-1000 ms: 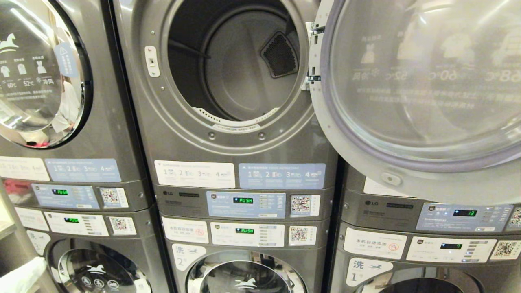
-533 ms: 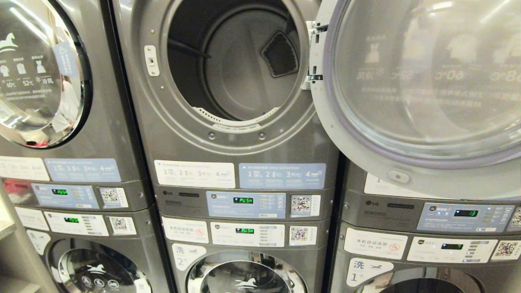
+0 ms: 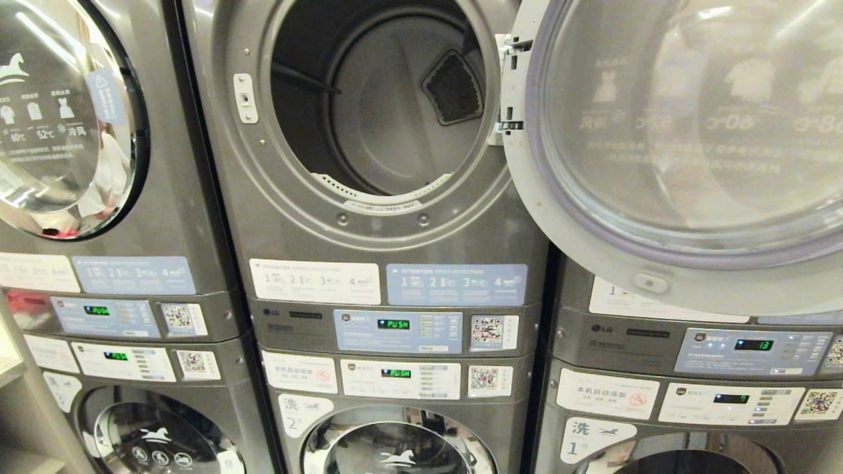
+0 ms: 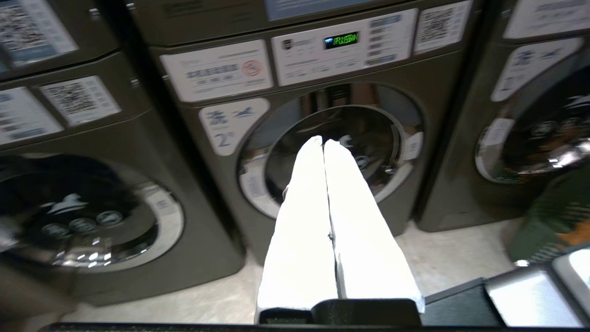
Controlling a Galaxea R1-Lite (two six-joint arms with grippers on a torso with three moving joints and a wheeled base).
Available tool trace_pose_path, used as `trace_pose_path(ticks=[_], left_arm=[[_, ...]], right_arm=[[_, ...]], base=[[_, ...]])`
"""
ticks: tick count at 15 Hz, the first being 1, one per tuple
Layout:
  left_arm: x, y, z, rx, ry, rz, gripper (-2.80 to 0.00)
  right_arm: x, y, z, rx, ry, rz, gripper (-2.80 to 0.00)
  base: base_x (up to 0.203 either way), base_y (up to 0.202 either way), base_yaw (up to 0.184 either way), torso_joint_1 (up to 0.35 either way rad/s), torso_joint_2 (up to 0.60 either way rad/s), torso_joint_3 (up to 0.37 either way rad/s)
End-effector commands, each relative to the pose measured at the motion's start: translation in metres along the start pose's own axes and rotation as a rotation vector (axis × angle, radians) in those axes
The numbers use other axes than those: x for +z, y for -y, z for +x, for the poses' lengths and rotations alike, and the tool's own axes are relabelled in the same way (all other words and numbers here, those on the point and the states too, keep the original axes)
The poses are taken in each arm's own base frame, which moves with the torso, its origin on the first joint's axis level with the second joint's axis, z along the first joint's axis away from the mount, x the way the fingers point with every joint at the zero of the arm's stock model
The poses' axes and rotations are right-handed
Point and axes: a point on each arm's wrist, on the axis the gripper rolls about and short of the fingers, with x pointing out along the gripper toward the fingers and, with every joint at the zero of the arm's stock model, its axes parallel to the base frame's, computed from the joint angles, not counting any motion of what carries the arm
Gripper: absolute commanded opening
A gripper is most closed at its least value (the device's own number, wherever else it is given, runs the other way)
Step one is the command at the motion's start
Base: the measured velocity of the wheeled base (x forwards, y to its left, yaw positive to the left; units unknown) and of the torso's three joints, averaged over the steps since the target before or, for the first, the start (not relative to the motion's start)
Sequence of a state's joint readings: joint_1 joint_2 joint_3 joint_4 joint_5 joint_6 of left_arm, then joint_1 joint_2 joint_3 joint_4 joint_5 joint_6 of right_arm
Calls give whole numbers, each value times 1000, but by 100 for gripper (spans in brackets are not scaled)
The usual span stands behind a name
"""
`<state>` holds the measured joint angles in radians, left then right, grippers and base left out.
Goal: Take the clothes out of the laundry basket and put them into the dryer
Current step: Open the dryer
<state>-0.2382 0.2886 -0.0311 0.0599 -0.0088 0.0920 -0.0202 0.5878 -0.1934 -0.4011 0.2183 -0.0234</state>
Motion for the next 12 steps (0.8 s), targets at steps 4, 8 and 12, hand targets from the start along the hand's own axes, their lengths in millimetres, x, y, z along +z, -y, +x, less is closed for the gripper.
trace_pose_path(ticks=[4,8,12], left_arm=[[0,1,-1,129,-11,-7,-280],[-2,3,-4,244,14,-27,-280],[-10,7,-18,205,227,18,-280]], right_arm=[[-49,-9,-33,41,30,-10,-280],[-83,-16,-63,5,-92,14,-280],[-86,-15,-70,-108,-41,-48,-280]], base=[[0,0,0,0,0,0],[0,0,0,0,0,0],[0,0,0,0,0,0]])
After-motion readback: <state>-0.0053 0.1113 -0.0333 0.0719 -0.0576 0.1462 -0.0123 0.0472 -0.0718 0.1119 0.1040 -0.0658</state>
